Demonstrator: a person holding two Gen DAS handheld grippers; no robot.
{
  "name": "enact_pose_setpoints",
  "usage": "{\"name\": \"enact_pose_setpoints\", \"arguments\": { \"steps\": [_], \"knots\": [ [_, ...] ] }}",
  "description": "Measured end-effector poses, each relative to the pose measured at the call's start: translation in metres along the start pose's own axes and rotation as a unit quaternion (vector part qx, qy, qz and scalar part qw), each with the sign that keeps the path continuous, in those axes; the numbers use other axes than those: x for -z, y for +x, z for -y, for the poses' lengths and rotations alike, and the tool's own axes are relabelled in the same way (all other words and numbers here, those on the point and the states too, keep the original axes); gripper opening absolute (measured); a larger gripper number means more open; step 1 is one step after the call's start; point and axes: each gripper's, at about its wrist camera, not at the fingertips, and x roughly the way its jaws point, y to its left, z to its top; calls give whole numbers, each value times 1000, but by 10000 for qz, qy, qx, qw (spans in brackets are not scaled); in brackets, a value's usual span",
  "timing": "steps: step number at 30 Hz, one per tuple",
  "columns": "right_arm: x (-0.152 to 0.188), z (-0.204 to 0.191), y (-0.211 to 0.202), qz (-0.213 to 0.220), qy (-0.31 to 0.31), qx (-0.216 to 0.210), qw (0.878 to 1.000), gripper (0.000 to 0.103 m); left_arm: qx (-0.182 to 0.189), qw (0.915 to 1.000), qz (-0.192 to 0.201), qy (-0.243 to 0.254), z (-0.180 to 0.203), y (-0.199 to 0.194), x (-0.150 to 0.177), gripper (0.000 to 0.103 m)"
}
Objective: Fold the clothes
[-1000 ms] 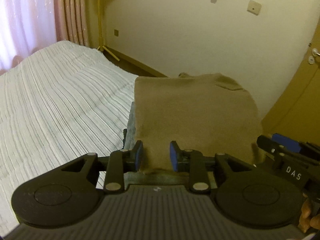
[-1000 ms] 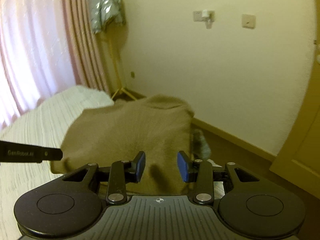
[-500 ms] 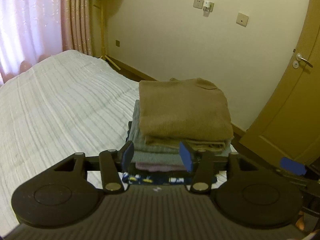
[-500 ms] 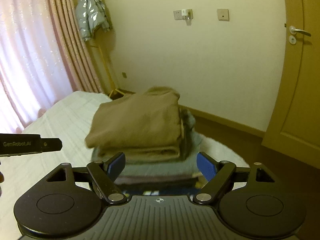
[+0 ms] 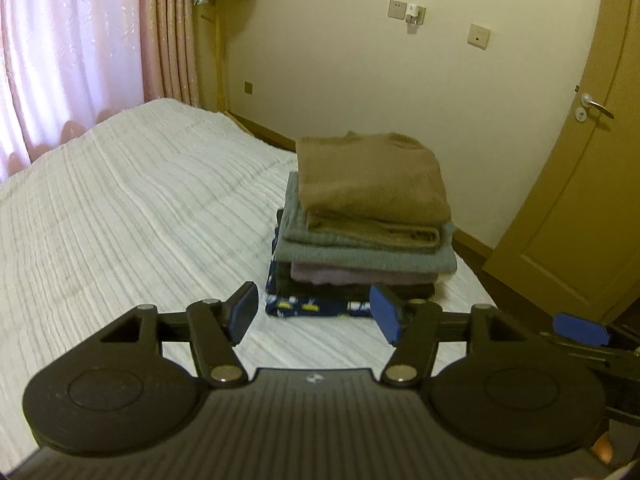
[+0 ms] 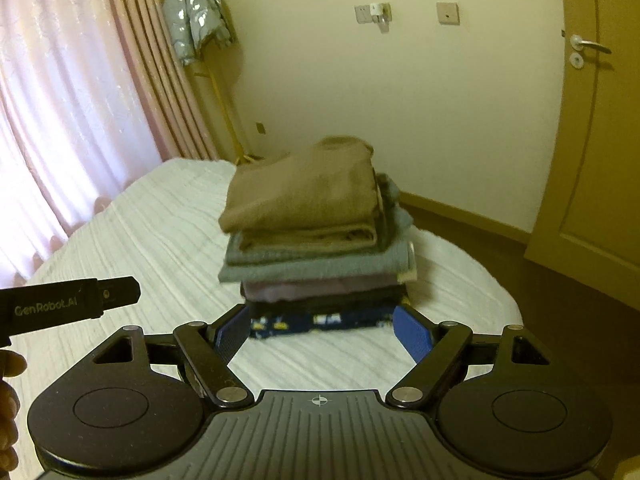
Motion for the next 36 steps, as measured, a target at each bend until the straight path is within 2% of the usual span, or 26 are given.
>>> {"name": "enact_pose_setpoints", "arguments": {
  "steps": [9, 17, 31, 36],
  "knots": [
    [28, -6, -27, -200, -44, 403, 9990, 81, -9, 9999, -84, 114, 7, -22, 35, 58],
    [41, -8, -40, -295, -15, 521, 9982, 81, -4, 9996, -183, 215, 13, -33, 52, 58],
    [63, -6, -29, -554, 12, 581, 9968, 81, 15, 9986, -467, 259, 8, -19, 81, 59],
    [64, -4, -24, -598, 25, 605, 9964, 81, 22, 9983, -481, 329, 10, -13, 81, 59]
  ]
}}
